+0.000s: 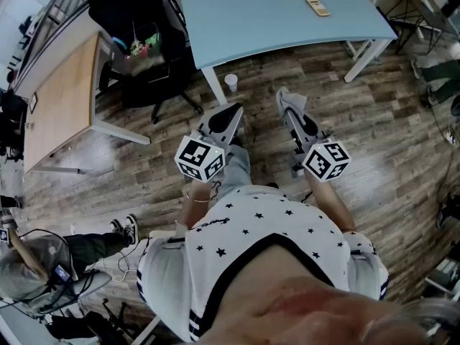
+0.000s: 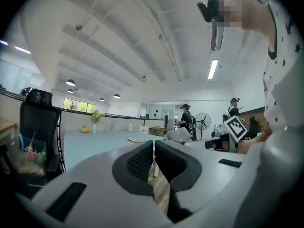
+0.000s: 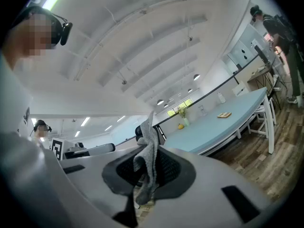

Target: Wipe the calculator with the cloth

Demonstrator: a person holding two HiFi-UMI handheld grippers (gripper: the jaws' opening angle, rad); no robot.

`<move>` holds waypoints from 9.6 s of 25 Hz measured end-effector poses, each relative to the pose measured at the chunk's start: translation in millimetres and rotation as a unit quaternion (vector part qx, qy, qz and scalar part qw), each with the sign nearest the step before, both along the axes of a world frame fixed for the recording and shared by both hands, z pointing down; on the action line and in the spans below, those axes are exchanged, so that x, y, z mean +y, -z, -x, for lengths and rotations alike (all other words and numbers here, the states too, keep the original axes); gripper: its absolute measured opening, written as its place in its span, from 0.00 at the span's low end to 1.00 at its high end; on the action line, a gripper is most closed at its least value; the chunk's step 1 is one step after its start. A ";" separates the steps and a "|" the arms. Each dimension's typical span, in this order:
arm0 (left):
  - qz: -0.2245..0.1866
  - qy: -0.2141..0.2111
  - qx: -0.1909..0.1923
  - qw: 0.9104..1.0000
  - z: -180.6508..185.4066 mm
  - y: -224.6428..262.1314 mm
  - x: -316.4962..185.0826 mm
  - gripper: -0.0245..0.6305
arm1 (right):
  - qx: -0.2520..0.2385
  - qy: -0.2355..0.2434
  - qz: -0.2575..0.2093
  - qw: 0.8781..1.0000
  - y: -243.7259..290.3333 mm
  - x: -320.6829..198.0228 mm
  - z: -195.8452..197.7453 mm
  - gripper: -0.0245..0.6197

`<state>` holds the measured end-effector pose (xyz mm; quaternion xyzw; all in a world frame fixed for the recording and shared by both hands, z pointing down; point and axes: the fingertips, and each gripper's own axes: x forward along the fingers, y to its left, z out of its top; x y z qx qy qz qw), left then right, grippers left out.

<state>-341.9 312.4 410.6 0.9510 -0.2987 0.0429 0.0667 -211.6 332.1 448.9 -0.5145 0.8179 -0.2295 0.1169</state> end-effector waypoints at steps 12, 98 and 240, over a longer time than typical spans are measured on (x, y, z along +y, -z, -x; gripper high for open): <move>0.003 0.010 0.002 1.000 0.3 1.2 6.9 0.09 | 0.002 0.010 0.000 1.000 0.5 0.2 -2.8 0.10; 0.006 0.061 -0.001 0.998 -100.8 -11.3 -346.5 0.09 | -0.003 0.049 0.004 0.999 4.1 -369.3 -116.0 0.11; 0.052 0.246 -0.011 0.968 -349.2 -55.8 -547.6 0.09 | 0.198 0.218 0.233 0.927 -183.1 -616.2 -353.2 0.11</move>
